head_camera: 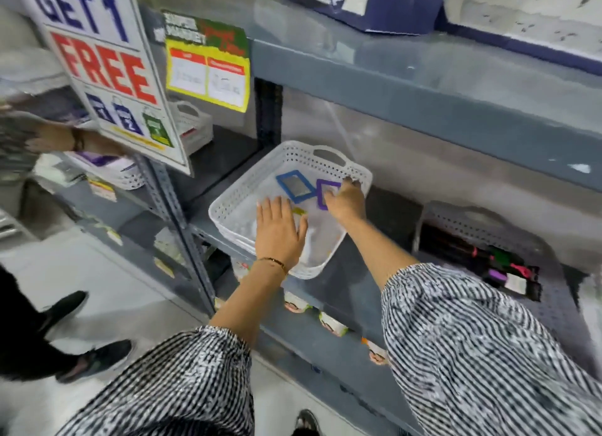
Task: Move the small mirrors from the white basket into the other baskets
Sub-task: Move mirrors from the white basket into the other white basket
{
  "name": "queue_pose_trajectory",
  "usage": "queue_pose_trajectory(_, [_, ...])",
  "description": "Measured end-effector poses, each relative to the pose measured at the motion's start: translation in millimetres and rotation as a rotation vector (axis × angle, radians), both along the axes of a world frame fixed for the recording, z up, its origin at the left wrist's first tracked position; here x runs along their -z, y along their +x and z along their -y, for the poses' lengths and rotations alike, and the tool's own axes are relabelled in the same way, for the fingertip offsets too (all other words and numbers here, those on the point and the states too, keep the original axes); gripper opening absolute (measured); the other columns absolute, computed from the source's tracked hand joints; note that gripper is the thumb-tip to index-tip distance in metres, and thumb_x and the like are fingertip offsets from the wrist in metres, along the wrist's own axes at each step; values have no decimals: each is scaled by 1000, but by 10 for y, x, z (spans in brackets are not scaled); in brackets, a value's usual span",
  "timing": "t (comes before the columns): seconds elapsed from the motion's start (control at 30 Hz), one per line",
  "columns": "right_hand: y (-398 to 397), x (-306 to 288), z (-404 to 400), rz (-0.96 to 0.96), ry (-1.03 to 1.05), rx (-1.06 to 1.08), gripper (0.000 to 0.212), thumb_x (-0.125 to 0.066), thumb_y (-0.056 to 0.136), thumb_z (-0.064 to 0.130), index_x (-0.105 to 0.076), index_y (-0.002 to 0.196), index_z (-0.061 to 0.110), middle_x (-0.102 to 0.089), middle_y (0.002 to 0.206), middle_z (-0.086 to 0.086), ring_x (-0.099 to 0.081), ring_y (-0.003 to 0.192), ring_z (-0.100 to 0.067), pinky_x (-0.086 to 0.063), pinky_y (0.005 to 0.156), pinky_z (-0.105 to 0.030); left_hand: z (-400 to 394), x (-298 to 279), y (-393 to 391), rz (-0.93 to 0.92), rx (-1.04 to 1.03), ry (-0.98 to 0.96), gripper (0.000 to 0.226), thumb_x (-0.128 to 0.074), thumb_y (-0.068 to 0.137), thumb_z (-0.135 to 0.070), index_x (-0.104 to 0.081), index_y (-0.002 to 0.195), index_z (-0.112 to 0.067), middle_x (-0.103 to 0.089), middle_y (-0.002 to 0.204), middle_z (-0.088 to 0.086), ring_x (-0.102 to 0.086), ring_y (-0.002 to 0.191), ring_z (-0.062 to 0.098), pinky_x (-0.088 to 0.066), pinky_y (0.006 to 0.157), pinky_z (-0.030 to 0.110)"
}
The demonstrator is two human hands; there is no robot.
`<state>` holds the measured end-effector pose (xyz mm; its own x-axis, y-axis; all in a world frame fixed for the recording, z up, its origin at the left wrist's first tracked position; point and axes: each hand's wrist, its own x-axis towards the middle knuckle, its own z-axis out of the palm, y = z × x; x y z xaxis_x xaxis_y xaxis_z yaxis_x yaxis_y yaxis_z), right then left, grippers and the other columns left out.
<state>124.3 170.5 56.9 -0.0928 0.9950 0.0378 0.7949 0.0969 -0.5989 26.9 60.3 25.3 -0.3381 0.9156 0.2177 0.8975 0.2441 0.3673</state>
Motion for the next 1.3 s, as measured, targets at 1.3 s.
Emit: queue_pose_trajectory(1.3, [2441,-447,1193,205,125,579,72,-69,75,43,-42,126,-2,-55,123,-22,-50,115,-38,-36,101,-41,505,-225,2313,149,726,171,49,-44,94,-28,-41,130,5,-44,139,26,-33,135,38,-23,115,44])
